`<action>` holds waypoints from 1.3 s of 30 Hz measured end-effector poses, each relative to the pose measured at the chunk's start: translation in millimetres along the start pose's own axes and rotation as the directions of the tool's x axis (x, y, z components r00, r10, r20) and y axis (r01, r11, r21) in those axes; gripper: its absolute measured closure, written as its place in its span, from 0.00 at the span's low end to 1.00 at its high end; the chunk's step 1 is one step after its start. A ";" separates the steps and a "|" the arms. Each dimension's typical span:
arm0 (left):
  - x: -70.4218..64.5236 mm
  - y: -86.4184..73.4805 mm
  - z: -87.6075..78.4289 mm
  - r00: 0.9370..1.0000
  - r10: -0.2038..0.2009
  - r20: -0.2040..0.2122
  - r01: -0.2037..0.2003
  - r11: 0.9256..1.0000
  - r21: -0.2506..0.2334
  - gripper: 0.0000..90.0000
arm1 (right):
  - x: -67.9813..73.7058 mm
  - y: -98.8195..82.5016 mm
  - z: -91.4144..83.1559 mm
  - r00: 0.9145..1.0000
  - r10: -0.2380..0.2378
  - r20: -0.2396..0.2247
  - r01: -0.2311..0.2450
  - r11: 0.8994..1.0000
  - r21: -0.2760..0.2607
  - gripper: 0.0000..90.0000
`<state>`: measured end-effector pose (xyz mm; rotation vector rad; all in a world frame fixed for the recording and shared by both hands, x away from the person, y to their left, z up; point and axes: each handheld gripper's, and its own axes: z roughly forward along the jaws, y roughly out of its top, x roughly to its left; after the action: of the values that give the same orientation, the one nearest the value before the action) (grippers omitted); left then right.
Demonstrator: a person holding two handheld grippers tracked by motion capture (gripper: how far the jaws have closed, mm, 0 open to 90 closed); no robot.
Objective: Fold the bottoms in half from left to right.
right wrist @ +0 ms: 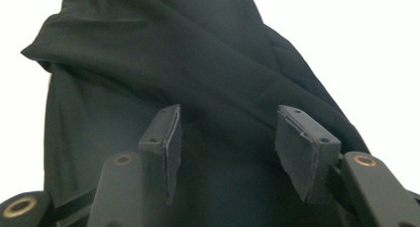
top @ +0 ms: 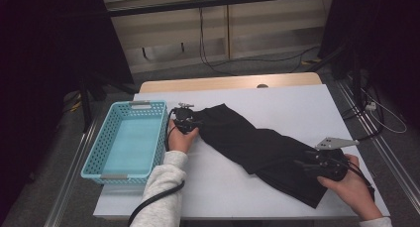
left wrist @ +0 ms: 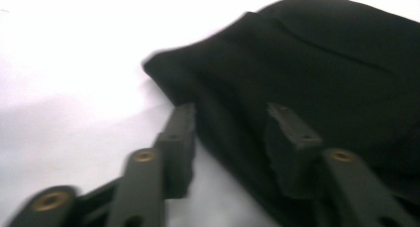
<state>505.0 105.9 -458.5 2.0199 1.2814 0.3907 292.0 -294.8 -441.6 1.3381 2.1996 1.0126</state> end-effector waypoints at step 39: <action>13.1 15.1 -16.4 0.990 -0.141 -0.013 0.140 0.988 -0.059 0.95 | 84.8 -3.1 40.1 0.952 -0.251 -0.173 0.252 0.968 -0.018 0.71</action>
<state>511.5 119.9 -437.7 1.8697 1.3974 0.3746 274.9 -205.9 -466.5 0.9687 2.4254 1.0598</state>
